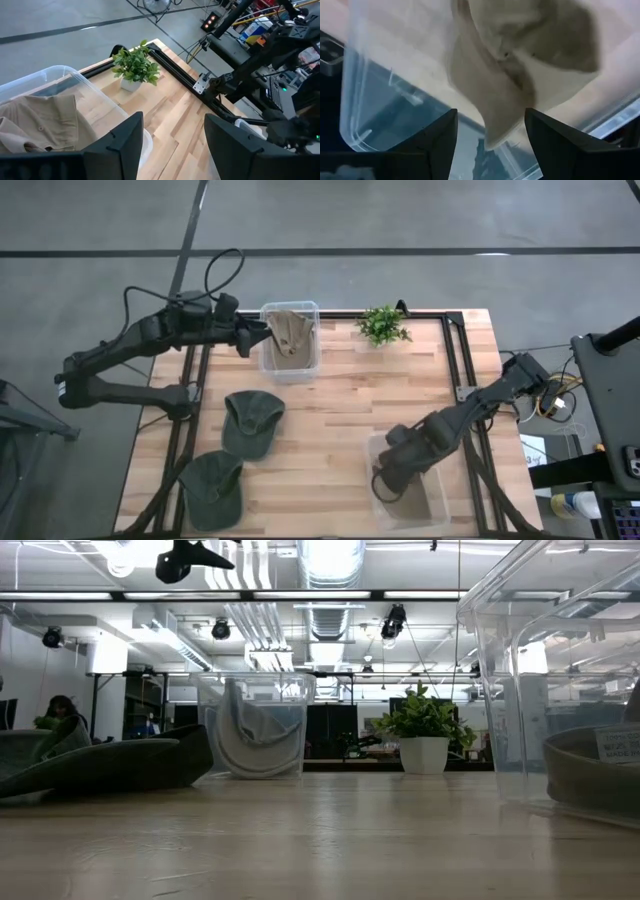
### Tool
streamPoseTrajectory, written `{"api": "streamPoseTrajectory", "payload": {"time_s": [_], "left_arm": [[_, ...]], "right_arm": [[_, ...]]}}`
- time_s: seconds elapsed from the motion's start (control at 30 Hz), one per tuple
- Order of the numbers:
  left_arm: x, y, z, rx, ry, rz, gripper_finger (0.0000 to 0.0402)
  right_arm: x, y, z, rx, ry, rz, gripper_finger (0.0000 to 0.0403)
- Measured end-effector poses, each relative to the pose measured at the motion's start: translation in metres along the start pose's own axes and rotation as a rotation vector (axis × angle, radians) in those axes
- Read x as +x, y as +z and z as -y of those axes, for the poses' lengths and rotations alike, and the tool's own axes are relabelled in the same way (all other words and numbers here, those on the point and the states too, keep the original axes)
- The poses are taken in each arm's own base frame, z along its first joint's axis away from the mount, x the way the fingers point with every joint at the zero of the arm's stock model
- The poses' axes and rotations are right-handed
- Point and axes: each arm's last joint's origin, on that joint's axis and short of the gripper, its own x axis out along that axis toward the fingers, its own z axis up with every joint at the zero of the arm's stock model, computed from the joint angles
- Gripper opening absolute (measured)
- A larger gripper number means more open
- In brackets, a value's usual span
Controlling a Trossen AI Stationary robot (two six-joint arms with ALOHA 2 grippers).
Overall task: Pick & Place hat
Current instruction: Put the brown cap into the top transparent bin
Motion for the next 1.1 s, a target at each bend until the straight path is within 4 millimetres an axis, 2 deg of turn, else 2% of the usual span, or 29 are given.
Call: {"api": "streamPoseTrajectory", "payload": {"time_s": [0.23,0.5,0.83,0.97,1.1], "left_arm": [[0.004,-0.001,-0.001,0.005,0.0,0.001,0.0202],[0.008,-0.001,-0.001,0.01,0.004,-0.007,0.0202],[0.008,-0.001,-0.001,0.01,0.004,-0.008,0.0202],[0.008,-0.001,-0.001,0.009,0.004,-0.008,0.0202],[0.008,-0.001,-0.001,0.009,0.003,-0.008,0.0202]], "right_arm": [[0.012,-0.008,-0.016,0.005,-0.063,-0.091,0.0224],[0.019,-0.019,-0.017,0.033,-0.223,-0.116,0.0224],[0.045,-0.015,-0.023,-0.01,-0.307,-0.11,0.0223],[0.053,-0.013,-0.024,-0.023,-0.346,-0.113,0.0208],[0.063,-0.01,-0.025,-0.064,-0.381,-0.123,0.0164]]}}
